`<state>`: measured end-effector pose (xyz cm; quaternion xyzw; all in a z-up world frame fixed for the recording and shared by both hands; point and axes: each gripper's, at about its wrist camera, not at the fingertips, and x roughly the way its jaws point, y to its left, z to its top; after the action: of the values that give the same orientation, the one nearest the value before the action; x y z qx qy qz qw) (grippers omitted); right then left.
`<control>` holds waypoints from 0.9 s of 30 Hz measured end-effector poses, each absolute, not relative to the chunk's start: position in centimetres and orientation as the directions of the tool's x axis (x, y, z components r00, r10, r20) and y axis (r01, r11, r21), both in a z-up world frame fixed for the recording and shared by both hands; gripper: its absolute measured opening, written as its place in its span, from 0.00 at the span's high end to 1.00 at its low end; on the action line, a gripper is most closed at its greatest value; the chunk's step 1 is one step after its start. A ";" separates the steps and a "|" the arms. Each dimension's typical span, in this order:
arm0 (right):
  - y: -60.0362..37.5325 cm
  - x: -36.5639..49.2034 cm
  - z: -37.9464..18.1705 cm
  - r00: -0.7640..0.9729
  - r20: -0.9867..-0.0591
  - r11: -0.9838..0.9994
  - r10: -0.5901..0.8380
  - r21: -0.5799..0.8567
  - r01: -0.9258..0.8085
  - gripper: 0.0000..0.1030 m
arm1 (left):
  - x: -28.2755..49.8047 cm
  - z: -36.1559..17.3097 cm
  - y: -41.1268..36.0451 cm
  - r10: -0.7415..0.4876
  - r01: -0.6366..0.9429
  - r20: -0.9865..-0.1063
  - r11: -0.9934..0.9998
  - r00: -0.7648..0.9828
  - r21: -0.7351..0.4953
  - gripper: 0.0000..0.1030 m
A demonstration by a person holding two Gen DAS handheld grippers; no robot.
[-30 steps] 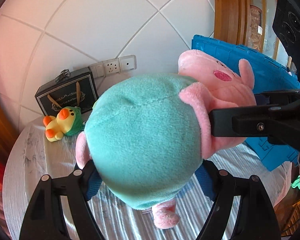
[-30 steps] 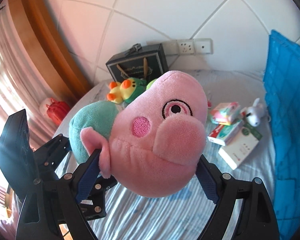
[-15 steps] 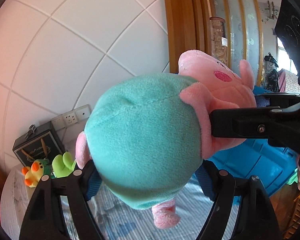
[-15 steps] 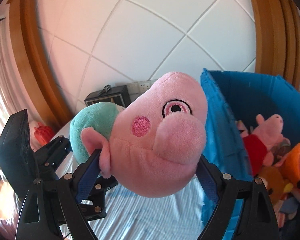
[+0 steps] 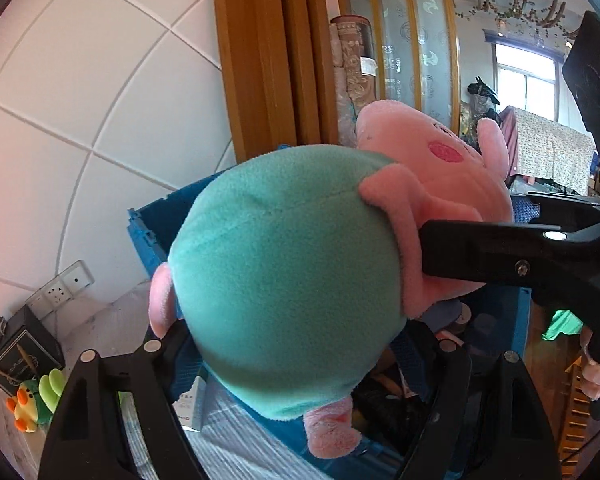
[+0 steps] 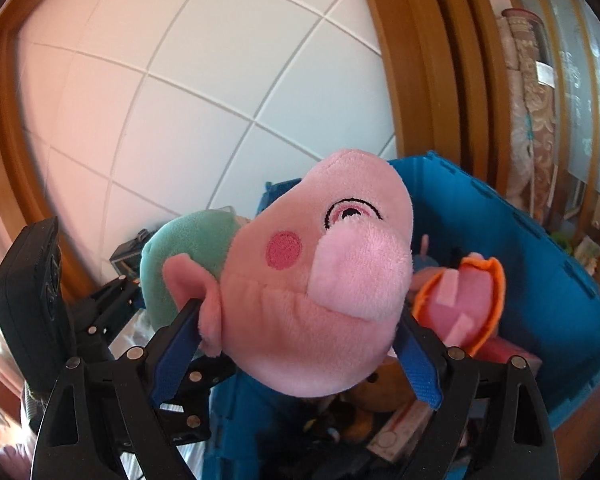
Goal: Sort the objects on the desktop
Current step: 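Lift George Pig with the right gripper and carry it over the bin, then open the right gripper to drop George Pig into the bin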
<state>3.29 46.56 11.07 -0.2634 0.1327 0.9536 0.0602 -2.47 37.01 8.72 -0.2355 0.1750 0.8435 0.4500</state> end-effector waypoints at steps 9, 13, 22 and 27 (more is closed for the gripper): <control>52.7 6.0 8.5 -0.834 -0.549 -0.919 0.060 0.295 -0.260 0.10 | -1.0 6.5 42.1 0.622 -0.877 -0.665 -0.468 -0.414 0.108 0.21; 54.4 7.5 6.7 -0.814 -0.579 -0.900 0.044 0.330 -0.283 0.09 | -0.5 5.8 42.9 0.577 -0.878 -0.706 -0.461 -0.410 0.133 0.21; 55.6 7.6 5.1 -0.789 -0.610 -0.878 0.071 0.338 -0.340 0.02 | -0.5 5.3 42.9 0.557 -0.881 -0.729 -0.454 -0.398 0.135 0.21; 55.5 6.8 5.3 -0.780 -0.617 -0.887 0.104 0.297 -0.353 0.00 | -1.4 5.3 41.7 0.573 -0.876 -0.727 -0.476 -0.378 0.080 0.21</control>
<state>6.84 55.45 5.35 -0.3077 0.2028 0.9213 0.1239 -1.41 41.68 5.34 -0.3228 0.2345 0.7963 0.4547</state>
